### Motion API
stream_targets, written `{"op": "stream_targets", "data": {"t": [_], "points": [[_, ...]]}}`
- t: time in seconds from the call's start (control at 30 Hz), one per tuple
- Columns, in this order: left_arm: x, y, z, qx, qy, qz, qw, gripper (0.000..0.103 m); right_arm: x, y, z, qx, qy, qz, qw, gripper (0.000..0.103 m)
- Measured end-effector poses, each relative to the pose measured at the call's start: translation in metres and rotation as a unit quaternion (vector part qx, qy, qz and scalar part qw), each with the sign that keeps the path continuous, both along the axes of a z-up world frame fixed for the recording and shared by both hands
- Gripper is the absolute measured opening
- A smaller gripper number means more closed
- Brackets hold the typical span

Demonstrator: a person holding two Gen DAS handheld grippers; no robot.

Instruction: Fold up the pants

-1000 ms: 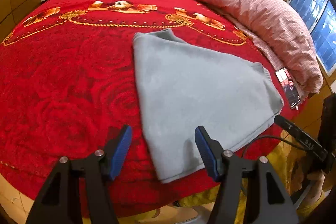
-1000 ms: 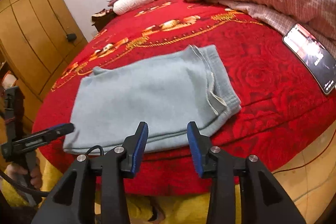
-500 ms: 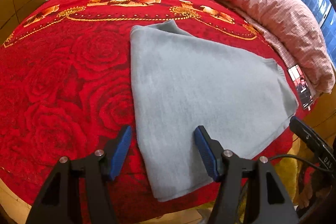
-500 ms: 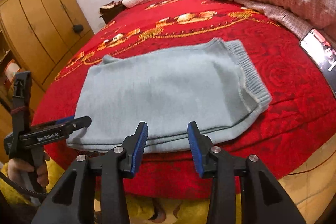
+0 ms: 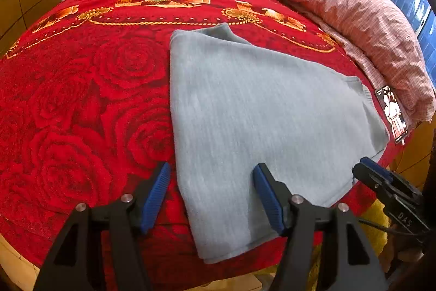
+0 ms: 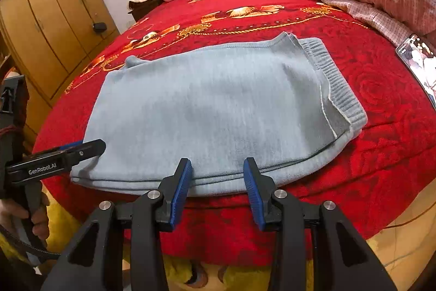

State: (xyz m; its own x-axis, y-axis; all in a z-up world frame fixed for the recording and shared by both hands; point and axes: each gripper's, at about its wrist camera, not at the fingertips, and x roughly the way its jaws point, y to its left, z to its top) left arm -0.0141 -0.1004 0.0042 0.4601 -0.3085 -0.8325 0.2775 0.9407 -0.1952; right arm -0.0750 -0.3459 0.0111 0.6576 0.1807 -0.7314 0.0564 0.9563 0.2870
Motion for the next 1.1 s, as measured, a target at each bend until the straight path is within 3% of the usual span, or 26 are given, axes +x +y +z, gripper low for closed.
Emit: {"op": "stream_targets", "data": {"t": [0.3, 0.63, 0.77, 0.93, 1.1], "points": [[-0.003, -0.001, 0.001, -0.004, -0.004, 0.0, 1.0, 0.063, -0.001, 0.0, -0.002, 0.002, -0.003, -0.003, 1.0, 0.041], [-0.006, 0.0, 0.007, -0.028, 0.0, -0.008, 0.9996, 0.029, 0.0, -0.005, 0.005, 0.01, 0.013, -0.005, 1.0, 0.041], [-0.004, 0.01, 0.014, -0.058, 0.003, 0.0, 0.9983, 0.015, -0.004, -0.005, 0.013, 0.0, 0.01, -0.01, 1.0, 0.041], [-0.008, 0.02, 0.029, -0.095, -0.017, 0.001, 0.9954, 0.012, -0.011, -0.009, 0.027, -0.01, -0.004, -0.019, 1.0, 0.041], [-0.017, 0.013, 0.05, -0.099, -0.049, -0.023, 0.9936, 0.011, -0.016, -0.014, 0.04, -0.016, -0.019, -0.025, 0.999, 0.041]]}}
